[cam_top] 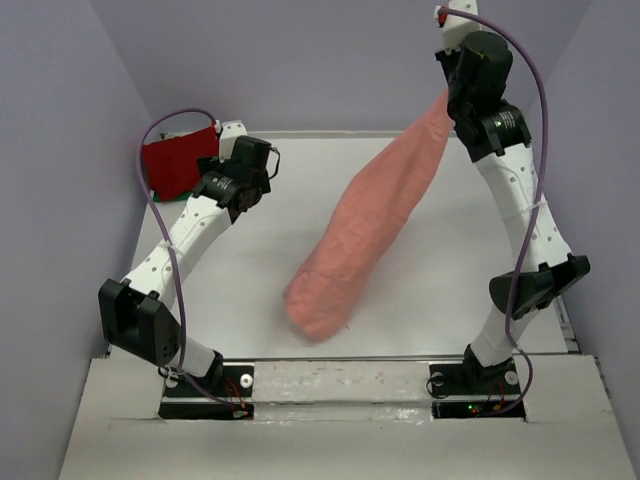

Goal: Fold and stack the t-shirts

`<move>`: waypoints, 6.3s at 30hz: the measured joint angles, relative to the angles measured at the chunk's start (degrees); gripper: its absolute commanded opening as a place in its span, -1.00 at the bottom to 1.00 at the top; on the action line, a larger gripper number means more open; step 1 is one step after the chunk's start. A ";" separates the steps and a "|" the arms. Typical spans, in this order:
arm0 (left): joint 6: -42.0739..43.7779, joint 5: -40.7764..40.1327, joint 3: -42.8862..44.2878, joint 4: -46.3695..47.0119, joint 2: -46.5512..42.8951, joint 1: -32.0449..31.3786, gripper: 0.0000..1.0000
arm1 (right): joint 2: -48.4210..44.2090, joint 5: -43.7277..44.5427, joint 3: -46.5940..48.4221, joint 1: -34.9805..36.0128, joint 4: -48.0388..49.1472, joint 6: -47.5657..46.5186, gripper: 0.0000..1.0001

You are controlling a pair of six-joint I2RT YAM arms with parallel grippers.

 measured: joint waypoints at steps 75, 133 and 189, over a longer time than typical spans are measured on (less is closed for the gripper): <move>2.54 -10.78 21.20 -4.96 -6.05 22.05 0.98 | 8.50 21.09 10.49 54.12 32.00 -38.16 -1.00; 6.54 -3.50 14.73 -1.31 -2.01 15.34 0.98 | 9.51 -13.40 -19.52 -10.43 -9.20 21.35 -0.12; 6.54 -2.36 14.73 -0.83 0.02 12.11 0.98 | 35.21 -38.56 -14.29 -13.25 -12.04 32.92 0.24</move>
